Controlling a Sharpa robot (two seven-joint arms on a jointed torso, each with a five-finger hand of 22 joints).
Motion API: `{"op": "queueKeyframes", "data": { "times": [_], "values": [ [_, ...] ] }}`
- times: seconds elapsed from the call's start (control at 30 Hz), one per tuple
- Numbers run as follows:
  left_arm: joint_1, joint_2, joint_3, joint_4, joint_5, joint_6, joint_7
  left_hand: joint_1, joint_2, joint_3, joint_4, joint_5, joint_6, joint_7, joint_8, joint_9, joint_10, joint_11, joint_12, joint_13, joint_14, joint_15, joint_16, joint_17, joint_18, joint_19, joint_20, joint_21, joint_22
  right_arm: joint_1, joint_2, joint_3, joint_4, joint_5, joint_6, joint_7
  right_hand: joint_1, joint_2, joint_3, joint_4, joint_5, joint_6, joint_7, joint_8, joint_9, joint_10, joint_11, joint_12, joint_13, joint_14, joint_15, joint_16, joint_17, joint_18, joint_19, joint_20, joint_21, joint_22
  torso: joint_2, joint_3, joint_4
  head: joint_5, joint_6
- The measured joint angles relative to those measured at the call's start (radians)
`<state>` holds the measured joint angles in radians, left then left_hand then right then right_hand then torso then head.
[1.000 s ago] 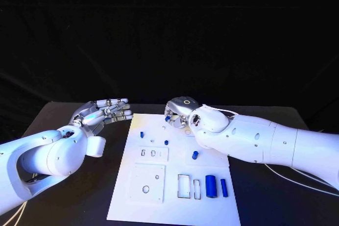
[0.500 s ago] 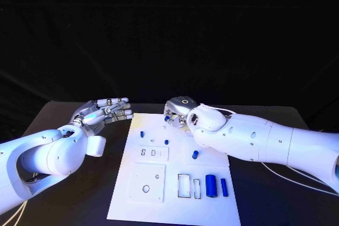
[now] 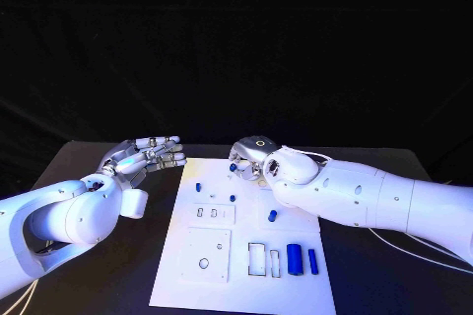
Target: Assemble the parts on the task board
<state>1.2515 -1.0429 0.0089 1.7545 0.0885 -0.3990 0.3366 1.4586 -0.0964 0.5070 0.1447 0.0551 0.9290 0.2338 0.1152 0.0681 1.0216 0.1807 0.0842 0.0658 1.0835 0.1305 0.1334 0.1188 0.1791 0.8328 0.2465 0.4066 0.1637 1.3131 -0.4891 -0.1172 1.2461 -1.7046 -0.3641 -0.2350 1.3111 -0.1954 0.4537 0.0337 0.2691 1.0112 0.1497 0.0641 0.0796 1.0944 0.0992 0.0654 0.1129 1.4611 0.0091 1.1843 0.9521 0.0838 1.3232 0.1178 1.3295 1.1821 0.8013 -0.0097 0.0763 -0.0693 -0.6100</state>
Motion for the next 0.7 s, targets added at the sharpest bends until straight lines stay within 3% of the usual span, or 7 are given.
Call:
{"op": "queueKeyframes", "data": {
  "times": [0.2, 0.4, 0.43, 0.5, 0.57, 0.63, 0.7],
  "values": [
    [0.0, -0.001, 0.0, -0.001, 0.0, 0.001, -0.001, 0.0, 0.0, 0.0, 0.0, 0.0, 0.0, 0.0, 0.0, 0.0, 0.0, 0.0, 0.0, 0.0, 0.0, 0.0, 0.0, 0.001, 0.0, 0.0, 0.0, 0.0, 0.0, 0.002, -0.132, 0.008, 0.139, 0.004, -0.018, -0.003, 0.0, 0.0, -0.017, 0.017, 0.0, 0.032, 0.009, 0.014, 0.009, 0.065, -0.008, 0.043, 0.009, 0.0, 0.0, 0.024, 0.035, 0.0, 0.025, -0.002, 0.026, 0.05, -0.001, 0.0006, -0.0023, 0.0, 0.002],
    [0.0, 0.0, 0.0, -0.003, 0.0, 0.003, -0.001, 0.0, 0.0, 0.0, 0.0, 0.0, 0.0, 0.0, 0.0, 0.0, 0.0, 0.0, 0.0, 0.0, 0.0, 0.0, 0.0, 0.001, 0.0, 0.0, 0.0, 0.0, 0.0, 0.01, -0.285, 0.017, 0.271, 0.039, -0.045, -0.005, -0.044, -0.033, -0.066, 0.043, 0.019, 0.069, -0.019, 0.028, 0.017, 0.26, -0.056, 0.156, 0.072, 0.006, -0.034, 0.058, 0.079, 0.0, 0.069, -0.025, 0.063, 0.112, -0.005, 0.002, -0.0111, -0.001, 0.008],
    [0.0, 0.0, 0.0, -0.004, 0.0, 0.003, -0.001, 0.0, 0.0, 0.0, 0.0, 0.0, 0.0, 0.0, 0.0, 0.0, 0.0, 0.0, 0.0, 0.0, 0.0, 0.0, 0.0, 0.001, 0.0, 0.0, 0.0, 0.0, 0.0, 0.011, -0.31, 0.017, 0.287, 0.056, -0.046, -0.007, -0.052, -0.041, -0.085, 0.047, 0.029, 0.068, -0.02, 0.028, 0.017, 0.285, -0.063, 0.181, 0.092, 0.004, -0.04, 0.071, 0.095, -0.009, 0.074, -0.031, 0.07, 0.121, -0.005, 0.0026, -0.0127, -0.002, 0.009],
    [0.0, 0.0, 0.0, -0.006, 0.0, 0.003, -0.002, 0.0, 0.0, 0.0, 0.0, 0.0, 0.0, 0.0, 0.0, 0.0, 0.0, 0.0, 0.0, 0.0, 0.0, 0.0, 0.0, 0.001, 0.0, 0.0, 0.0, 0.0, 0.0, 0.013, -0.342, 0.018, 0.305, 0.084, -0.045, -0.01, -0.061, -0.049, -0.136, 0.055, 0.053, 0.056, -0.032, 0.028, 0.017, 0.321, -0.07, 0.256, 0.158, 0.005, -0.046, 0.123, 0.171, -0.016, 0.087, -0.043, 0.085, 0.126, -0.006, 0.0036, -0.0165, -0.003, 0.01],
    [0.0, 0.001, 0.0, -0.007, 0.0, 0.004, -0.002, 0.0, 0.0, 0.0, 0.0, 0.0, 0.0, 0.0, 0.0, 0.0, 0.0, 0.0, 0.0, 0.0, 0.0, 0.0, 0.0, 0.001, 0.0, 0.0, 0.0, 0.0, 0.0, 0.014, -0.369, 0.018, 0.317, 0.118, -0.038, -0.016, -0.074, -0.056, -0.198, 0.074, 0.064, 0.038, -0.035, 0.028, 0.017, 0.34, -0.071, 0.435, 0.337, 0.004, -0.047, 0.179, 0.257, -0.016, 0.094, -0.05, 0.095, 0.126, -0.007, 0.0047, -0.0192, -0.004, 0.011],
    [0.0, 0.001, 0.0, -0.008, 0.0, 0.004, -0.002, 0.0, 0.0, 0.0, 0.0, 0.0, 0.0, 0.0, 0.0, 0.0, 0.0, 0.0, 0.0, 0.0, 0.0, 0.0, 0.0, 0.001, 0.0, 0.0, 0.0, 0.0, 0.0, 0.014, -0.385, 0.019, 0.319, 0.144, -0.028, -0.022, -0.062, -0.027, -0.32, 0.109, 0.087, 0.017, -0.035, 0.035, 0.023, 0.314, -0.068, 0.716, 0.625, 0.004, -0.047, 0.229, 0.33, -0.016, 0.099, -0.044, 0.102, 0.126, -0.008, 0.006, -0.0213, -0.005, 0.012],
    [0.001, 0.001, 0.0, -0.008, 0.0, 0.004, -0.002, 0.0, 0.0, 0.003, -0.003, 0.0, 0.0, 0.0, 0.0, 0.0, 0.0, 0.0, 0.0, 0.0, 0.0, 0.0, 0.0, 0.001, 0.0, 0.0, 0.0, 0.004, 0.0, 0.014, -0.397, 0.019, 0.319, 0.169, -0.016, -0.031, -0.035, 0.0, -0.409, 0.142, 0.1, 0.001, -0.027, 0.05, 0.03, 0.282, -0.061, 0.919, 0.832, 0.004, -0.047, 0.259, 0.352, -0.03, 0.106, -0.037, 0.107, 0.126, -0.008, 0.0069, -0.0225, -0.006, 0.012]
  ]
}}
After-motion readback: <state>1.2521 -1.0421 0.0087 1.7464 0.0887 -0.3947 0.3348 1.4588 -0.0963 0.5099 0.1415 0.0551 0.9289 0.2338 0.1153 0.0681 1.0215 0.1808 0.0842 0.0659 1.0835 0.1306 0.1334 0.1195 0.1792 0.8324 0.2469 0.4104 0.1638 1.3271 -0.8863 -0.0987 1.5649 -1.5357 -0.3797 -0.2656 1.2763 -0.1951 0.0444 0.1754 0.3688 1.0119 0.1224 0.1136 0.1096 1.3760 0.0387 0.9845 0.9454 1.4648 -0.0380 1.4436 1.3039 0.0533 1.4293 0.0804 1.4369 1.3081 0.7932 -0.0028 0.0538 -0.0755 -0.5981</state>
